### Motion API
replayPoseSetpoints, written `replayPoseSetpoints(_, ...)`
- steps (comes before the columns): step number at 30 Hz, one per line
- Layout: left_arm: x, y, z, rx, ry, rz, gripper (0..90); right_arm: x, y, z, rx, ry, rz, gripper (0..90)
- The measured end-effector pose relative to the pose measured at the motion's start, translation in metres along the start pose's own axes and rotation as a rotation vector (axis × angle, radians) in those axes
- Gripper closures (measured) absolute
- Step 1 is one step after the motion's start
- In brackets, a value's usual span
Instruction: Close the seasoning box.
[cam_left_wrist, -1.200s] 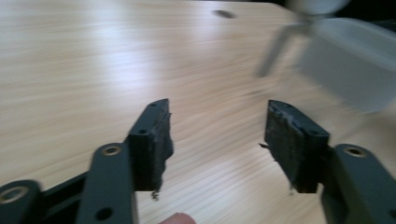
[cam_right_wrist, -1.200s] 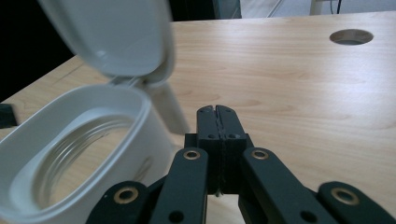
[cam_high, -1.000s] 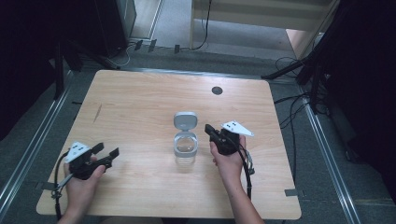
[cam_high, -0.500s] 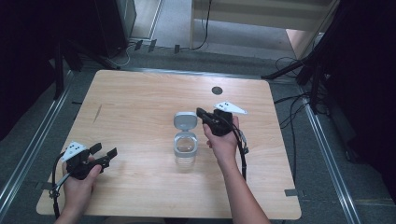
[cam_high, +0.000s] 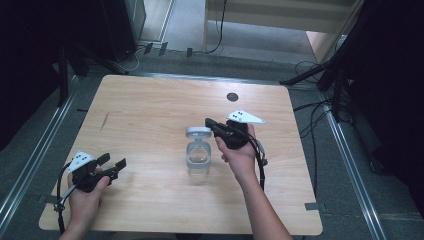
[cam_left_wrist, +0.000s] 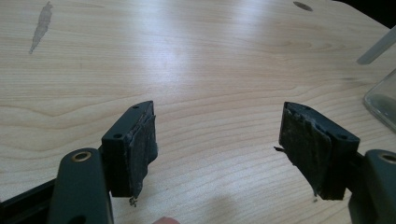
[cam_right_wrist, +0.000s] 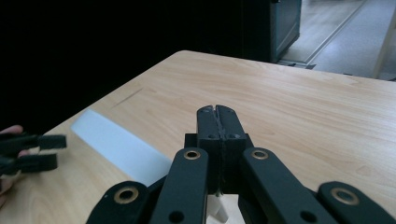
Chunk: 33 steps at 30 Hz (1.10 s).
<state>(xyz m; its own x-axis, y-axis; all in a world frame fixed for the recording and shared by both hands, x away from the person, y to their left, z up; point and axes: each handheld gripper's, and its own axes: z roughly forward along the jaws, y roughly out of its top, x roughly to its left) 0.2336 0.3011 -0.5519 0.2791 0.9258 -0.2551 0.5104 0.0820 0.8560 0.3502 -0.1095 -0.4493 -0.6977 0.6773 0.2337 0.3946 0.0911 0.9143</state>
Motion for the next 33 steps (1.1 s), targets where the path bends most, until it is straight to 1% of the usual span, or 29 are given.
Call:
replayPoseSetpoints(3, -0.001, 0.0, 0.0, 0.002, 0.004, 0.008, 27.6, 0.002, -0.002, -0.005, 0.002, 0.005, -0.007, 90.0)
replayPoseSetpoints(4, -0.001, 0.0, 0.001, 0.001, 0.006, 0.008, 27.7, 0.004, -0.003, -0.013, 0.001, -0.004, -0.018, 90.0)
replayPoseSetpoints(5, -0.001, 0.0, 0.001, 0.001, 0.006, 0.008, 27.6, 0.004, -0.003, -0.013, 0.001, -0.004, -0.018, 90.0)
replayPoseSetpoints(6, -0.001, 0.0, 0.001, 0.001, 0.006, 0.008, 27.7, 0.003, -0.004, -0.019, -0.002, -0.015, -0.021, 89.1)
replayPoseSetpoints(7, -0.001, 0.0, 0.001, 0.002, 0.007, 0.01, 27.7, 0.003, -0.004, -0.019, -0.002, -0.015, -0.021, 89.1)
replayPoseSetpoints(8, -0.001, 0.0, 0.001, 0.002, 0.006, 0.008, 27.7, 0.002, -0.005, -0.023, -0.004, -0.023, -0.02, 87.9)
replayPoseSetpoints(9, -0.001, 0.0, 0.001, 0.002, 0.007, 0.008, 27.7, -0.001, -0.008, -0.03, -0.007, -0.049, -0.025, 78.6)
replayPoseSetpoints(10, -0.001, 0.0, 0.001, 0.002, 0.007, 0.008, 27.7, -0.001, -0.008, -0.03, -0.007, -0.049, -0.025, 78.6)
replayPoseSetpoints(11, -0.001, 0.0, 0.001, 0.002, 0.008, 0.008, 27.7, -0.005, -0.01, -0.036, -0.005, -0.075, -0.022, 66.9)
replayPoseSetpoints(12, -0.001, 0.0, 0.001, 0.003, 0.008, 0.01, 27.7, -0.005, -0.01, -0.036, -0.005, -0.075, -0.022, 66.9)
replayPoseSetpoints(13, -0.001, 0.0, 0.001, 0.002, 0.009, 0.008, 27.7, -0.01, -0.013, -0.042, 0.0, -0.101, -0.015, 48.5)
replayPoseSetpoints(14, -0.001, 0.0, 0.001, 0.002, 0.009, 0.008, 27.7, -0.01, -0.013, -0.042, 0.0, -0.101, -0.015, 48.5)
replayPoseSetpoints(15, -0.001, 0.0, 0.001, 0.001, 0.01, 0.01, 27.7, -0.015, -0.017, -0.048, 0.009, -0.117, -0.006, 35.2)
replayPoseSetpoints(17, -0.001, 0.0, 0.001, 0.002, 0.011, 0.009, 27.7, -0.021, -0.021, -0.054, 0.02, -0.116, 0.0, 28.4)
replayPoseSetpoints(18, -0.001, 0.0, 0.001, 0.003, 0.011, 0.009, 27.7, -0.023, -0.024, -0.057, 0.029, -0.124, -0.008, 26.1)
replayPoseSetpoints(19, -0.001, 0.0, 0.001, 0.004, 0.011, 0.009, 27.7, -0.023, -0.024, -0.057, 0.029, -0.124, -0.008, 26.1)
replayPoseSetpoints(20, -0.001, 0.0, 0.001, 0.003, 0.012, 0.01, 27.7, -0.025, -0.027, -0.06, 0.034, -0.134, -0.001, 26.1)
replayPoseSetpoints(21, -0.001, 0.0, 0.001, 0.003, 0.012, 0.01, 27.7, -0.03, -0.032, -0.065, 0.038, -0.161, 0.015, 26.0)
replayPoseSetpoints(22, -0.002, 0.0, 0.001, 0.003, 0.012, 0.011, 27.7, -0.033, -0.035, -0.069, 0.035, -0.172, 0.019, 26.0)
replayPoseSetpoints(23, -0.002, 0.0, 0.001, 0.003, 0.012, 0.011, 27.7, -0.033, -0.035, -0.069, 0.035, -0.172, 0.019, 26.0)
replayPoseSetpoints(24, -0.002, 0.0, 0.001, 0.002, 0.012, 0.011, 27.7, -0.039, -0.04, -0.077, 0.03, -0.19, 0.028, 26.0)
replayPoseSetpoints(26, -0.002, 0.0, 0.001, 0.001, 0.011, 0.01, 27.7, -0.041, -0.041, -0.08, 0.025, -0.193, 0.03, 26.0)
replayPoseSetpoints(29, -0.002, 0.0, 0.001, 0.0, 0.01, 0.01, 27.7, -0.049, -0.048, -0.092, 0.011, -0.22, 0.044, 26.2)
replayPoseSetpoints(30, -0.002, 0.0, 0.001, 0.001, 0.011, 0.011, 27.7, -0.054, -0.053, -0.099, 0.009, -0.228, 0.045, 26.2)
replayPoseSetpoints(32, -0.002, 0.0, 0.001, 0.001, 0.011, 0.01, 27.7, -0.056, -0.055, -0.101, 0.007, -0.234, 0.045, 26.2)
replayPoseSetpoints(33, -0.002, 0.0, 0.001, 0.001, 0.011, 0.011, 27.7, -0.06, -0.06, -0.107, 0.017, -0.249, 0.051, 26.3)
